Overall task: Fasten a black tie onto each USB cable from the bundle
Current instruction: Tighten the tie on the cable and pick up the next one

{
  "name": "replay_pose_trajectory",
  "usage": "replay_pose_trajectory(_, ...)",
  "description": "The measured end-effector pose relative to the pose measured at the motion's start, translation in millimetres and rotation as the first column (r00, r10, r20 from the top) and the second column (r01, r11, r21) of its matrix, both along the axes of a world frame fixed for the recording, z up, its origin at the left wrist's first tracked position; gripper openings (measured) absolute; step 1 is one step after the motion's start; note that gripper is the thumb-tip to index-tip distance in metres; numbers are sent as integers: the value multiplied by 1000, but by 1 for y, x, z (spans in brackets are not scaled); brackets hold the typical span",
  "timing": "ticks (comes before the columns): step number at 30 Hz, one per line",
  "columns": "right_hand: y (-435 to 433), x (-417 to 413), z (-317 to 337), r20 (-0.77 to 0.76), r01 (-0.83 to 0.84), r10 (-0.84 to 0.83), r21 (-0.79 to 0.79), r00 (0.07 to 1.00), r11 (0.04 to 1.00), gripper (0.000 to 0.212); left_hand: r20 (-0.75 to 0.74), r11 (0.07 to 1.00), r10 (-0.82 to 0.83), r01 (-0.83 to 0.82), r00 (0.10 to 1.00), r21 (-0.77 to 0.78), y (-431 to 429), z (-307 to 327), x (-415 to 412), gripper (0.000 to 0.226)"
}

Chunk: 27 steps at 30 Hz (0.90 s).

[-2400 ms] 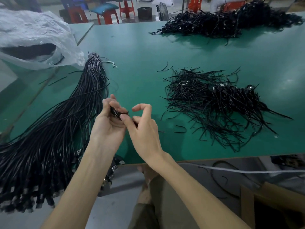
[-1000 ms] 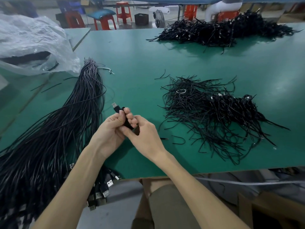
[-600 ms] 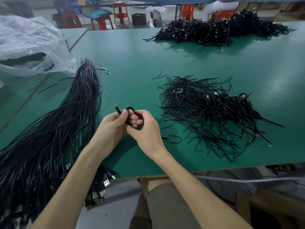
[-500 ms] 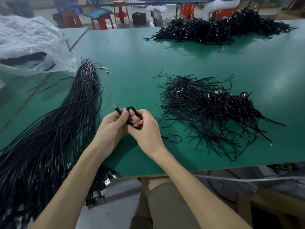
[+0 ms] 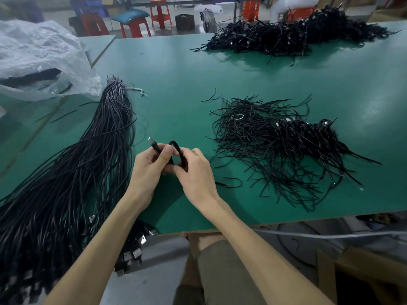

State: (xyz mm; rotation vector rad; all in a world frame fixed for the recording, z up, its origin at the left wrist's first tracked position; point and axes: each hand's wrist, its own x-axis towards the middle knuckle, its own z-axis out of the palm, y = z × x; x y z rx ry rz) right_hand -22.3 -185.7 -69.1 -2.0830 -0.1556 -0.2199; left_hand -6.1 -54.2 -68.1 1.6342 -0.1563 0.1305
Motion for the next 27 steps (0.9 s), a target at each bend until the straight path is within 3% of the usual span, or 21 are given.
replay_pose_trajectory(7, -1, 0, 3, -31, 7, -4, 99, 1000, 995, 29, -85, 980, 26, -43, 996, -194, 6, 0, 1, 51)
replay_pose_trajectory(11, -4, 3, 2, -39, 30, -25, 127, 999, 991, 31, -82, 979, 4, -21, 997, -202, 4, 0, 2, 26)
replay_pose_trajectory(21, -4, 4, 1, -46, 7, -1, 131, 999, 991, 28, -59, 988, -81, 73, 995, -133, 7, -4, 4, 20)
replay_pose_trajectory(27, 0, 1, 2, -93, -28, 28, 5, 995, 1000, 29, -61, 983, -93, 81, 994, -166, 9, -6, 5, 19)
